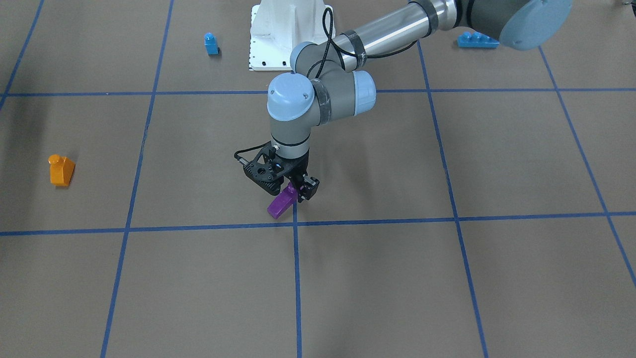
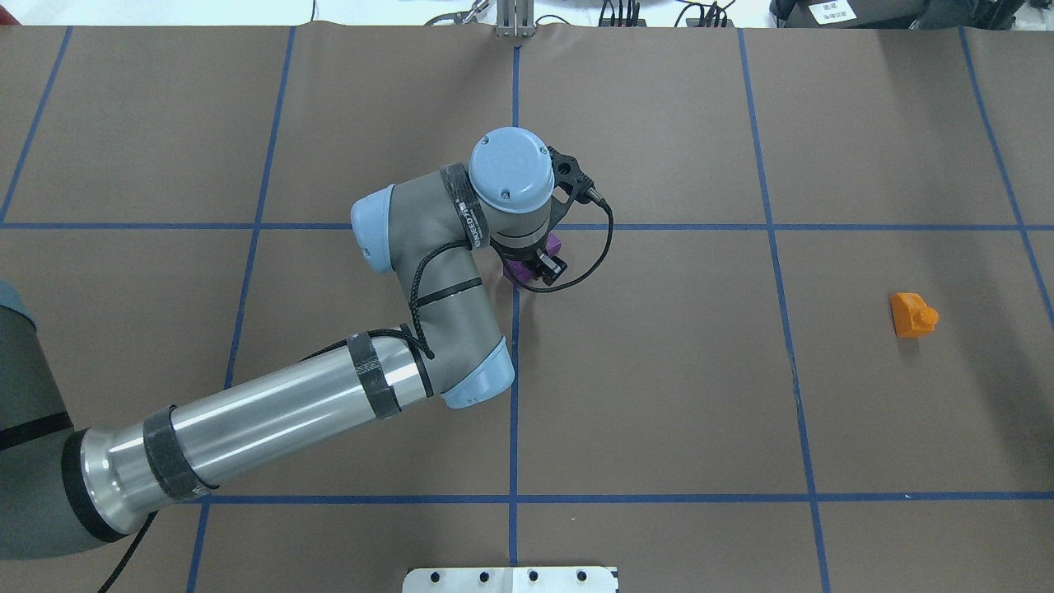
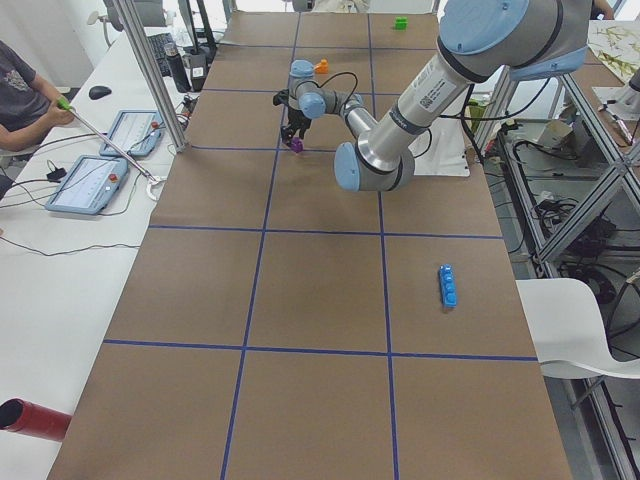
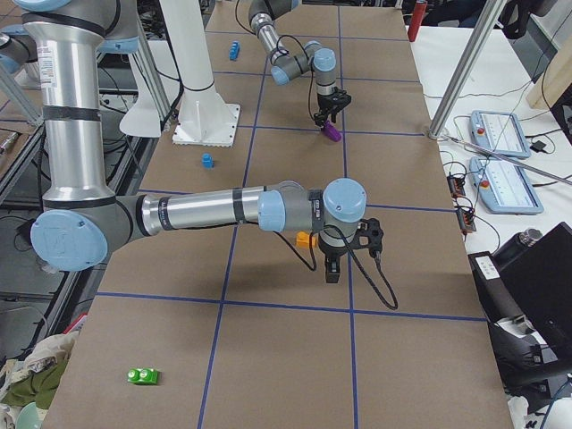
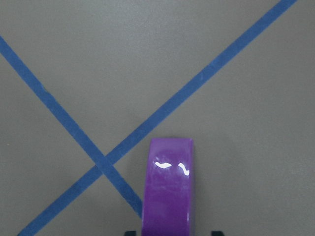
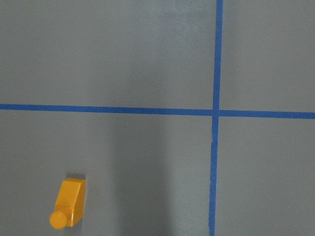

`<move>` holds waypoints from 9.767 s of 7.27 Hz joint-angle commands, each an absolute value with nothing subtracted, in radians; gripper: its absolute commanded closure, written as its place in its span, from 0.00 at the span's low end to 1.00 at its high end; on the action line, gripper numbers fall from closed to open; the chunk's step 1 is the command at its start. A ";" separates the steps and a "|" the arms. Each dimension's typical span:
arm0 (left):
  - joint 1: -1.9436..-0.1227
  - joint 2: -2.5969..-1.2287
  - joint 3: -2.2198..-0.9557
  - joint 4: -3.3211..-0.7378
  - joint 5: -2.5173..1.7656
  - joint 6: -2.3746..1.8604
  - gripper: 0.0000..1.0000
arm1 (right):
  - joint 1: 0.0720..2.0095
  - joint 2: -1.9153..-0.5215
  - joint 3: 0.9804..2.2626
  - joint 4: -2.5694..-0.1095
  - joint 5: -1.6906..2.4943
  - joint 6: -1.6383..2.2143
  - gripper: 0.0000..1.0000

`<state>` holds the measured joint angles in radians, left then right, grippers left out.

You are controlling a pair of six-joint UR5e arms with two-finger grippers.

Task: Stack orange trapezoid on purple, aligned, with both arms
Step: 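Set the purple block down, open and raise the left gripper, then lower the right gripper onto the orange trapezoid block and close, then carry the orange block with the right gripper above the purple block, then align and lower the orange block onto the purple block with the right gripper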

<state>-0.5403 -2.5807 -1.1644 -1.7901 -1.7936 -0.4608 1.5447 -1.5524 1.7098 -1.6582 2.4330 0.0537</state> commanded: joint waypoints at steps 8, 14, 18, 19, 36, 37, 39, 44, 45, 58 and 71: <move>-0.725 -2.582 -1.337 -1.634 -1.981 -0.499 0.00 | 1.295 -1.604 1.786 -1.327 2.353 0.577 0.00; -0.864 -2.401 -1.514 -1.578 -2.083 -0.420 0.00 | 1.014 -1.672 1.760 -1.175 2.212 0.730 0.00; -0.870 -2.384 -1.523 -1.580 -2.083 -0.414 0.00 | 0.979 -1.600 1.686 -1.178 2.209 0.729 0.00; -0.870 -2.384 -1.523 -1.580 -2.083 -0.416 0.00 | 0.977 -1.597 1.665 -1.177 2.209 0.729 0.00; -1.046 -2.128 -1.661 -1.525 -2.120 -0.232 0.00 | 0.927 -0.876 1.633 -1.710 2.254 1.103 1.00; -1.070 -2.081 -1.667 -1.526 -2.121 -0.177 0.00 | 0.882 -0.753 1.529 -1.704 2.232 1.232 1.00; -1.130 -1.996 -1.667 -1.531 -2.163 -0.132 0.00 | 0.798 -0.533 1.312 -1.704 2.199 1.445 1.00; -1.157 -1.937 -1.681 -1.540 -2.201 -0.130 0.00 | 0.680 -0.505 1.233 -1.684 2.020 1.813 1.00; -1.155 -1.937 -1.681 -1.540 -2.201 -0.130 0.00 | 0.672 -0.515 1.232 -1.686 2.022 1.828 1.00; -1.150 -1.948 -1.677 -1.546 -2.200 -0.132 0.00 | 0.673 -0.549 1.172 -1.562 2.115 1.861 1.00; -1.149 -1.947 -1.667 -1.562 -2.198 -0.130 0.00 | 0.664 -0.569 1.187 -1.572 2.137 1.865 1.00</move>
<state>-1.1490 -1.9460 -1.6675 -1.5616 -2.1982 -0.1316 0.6652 -0.5690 1.1879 -1.5727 2.1370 1.8641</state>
